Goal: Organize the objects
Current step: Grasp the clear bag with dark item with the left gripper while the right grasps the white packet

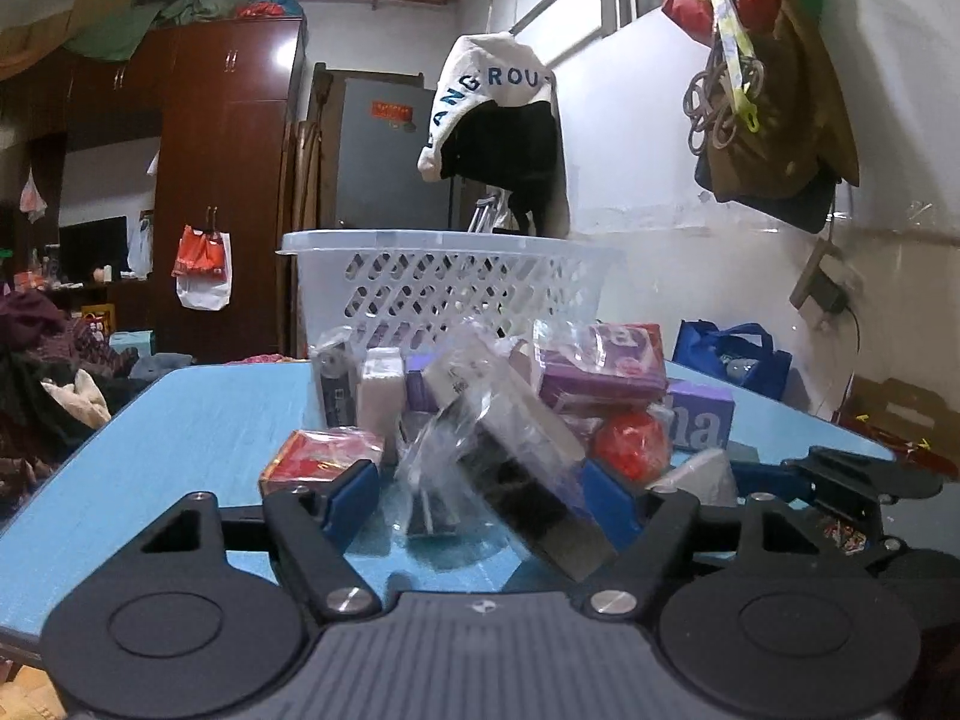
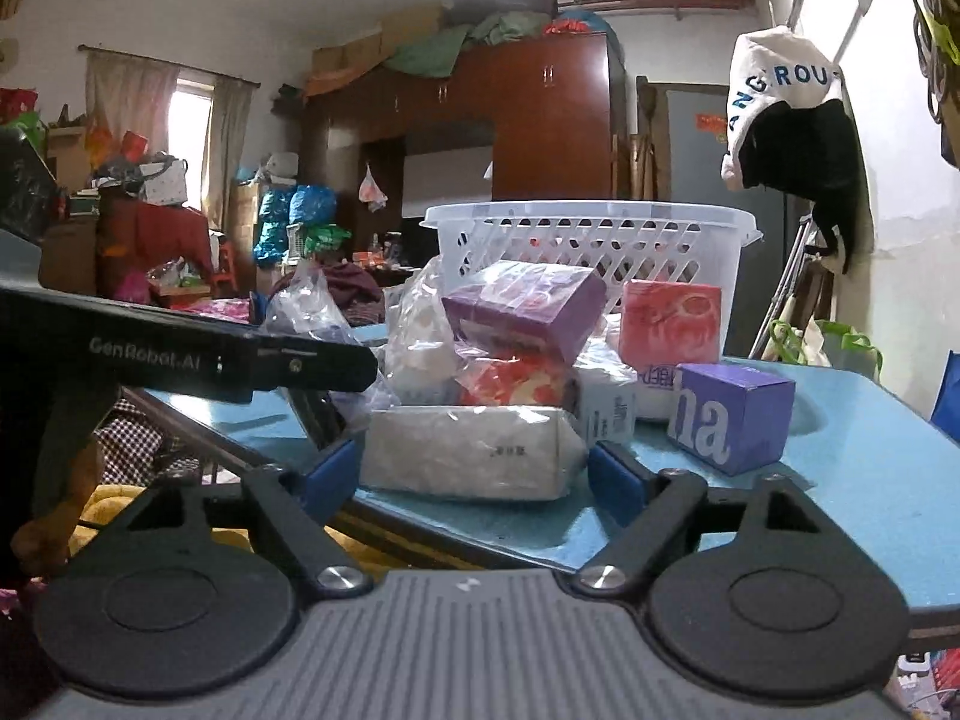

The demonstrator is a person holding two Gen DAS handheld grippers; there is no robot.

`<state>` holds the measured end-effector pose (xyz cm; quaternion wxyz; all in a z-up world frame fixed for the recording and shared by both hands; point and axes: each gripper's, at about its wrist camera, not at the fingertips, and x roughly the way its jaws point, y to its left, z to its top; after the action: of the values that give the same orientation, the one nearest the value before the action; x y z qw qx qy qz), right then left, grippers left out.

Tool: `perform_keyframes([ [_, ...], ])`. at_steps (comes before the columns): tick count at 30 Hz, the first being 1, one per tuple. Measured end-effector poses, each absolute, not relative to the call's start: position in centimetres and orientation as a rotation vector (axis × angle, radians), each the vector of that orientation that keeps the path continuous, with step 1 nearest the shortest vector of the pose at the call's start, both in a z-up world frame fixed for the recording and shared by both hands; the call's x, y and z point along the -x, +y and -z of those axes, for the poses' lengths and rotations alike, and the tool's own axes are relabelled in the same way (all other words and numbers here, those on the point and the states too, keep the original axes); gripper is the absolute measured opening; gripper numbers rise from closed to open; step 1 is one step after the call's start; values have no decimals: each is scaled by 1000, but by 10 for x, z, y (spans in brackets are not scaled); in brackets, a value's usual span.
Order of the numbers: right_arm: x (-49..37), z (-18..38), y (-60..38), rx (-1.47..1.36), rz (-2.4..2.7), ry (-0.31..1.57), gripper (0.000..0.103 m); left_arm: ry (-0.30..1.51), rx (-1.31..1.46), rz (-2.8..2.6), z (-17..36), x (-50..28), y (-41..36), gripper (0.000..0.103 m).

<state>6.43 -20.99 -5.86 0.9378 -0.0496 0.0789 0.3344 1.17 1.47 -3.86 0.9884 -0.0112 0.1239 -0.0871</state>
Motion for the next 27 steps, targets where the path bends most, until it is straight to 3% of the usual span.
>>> perform_keyframes([
  [2, -65, 58, -212, 105, -687, 164, 85, 251, 3, 184, 39, -10, 10, 59],
  [10, -62, 60, -218, 81, -689, 172, 85, 277, 2, 187, 45, -19, 5, 59],
  [12, -62, 60, -217, 85, -691, 172, 85, 262, -15, 178, 45, -18, 1, 51],
  [13, -61, 60, -217, 86, -691, 172, 85, 261, -18, 182, 45, -18, 0, 35],
  [27, -56, 35, -244, 52, -632, 92, 85, 110, 39, 158, 13, -4, 34, 34],
])
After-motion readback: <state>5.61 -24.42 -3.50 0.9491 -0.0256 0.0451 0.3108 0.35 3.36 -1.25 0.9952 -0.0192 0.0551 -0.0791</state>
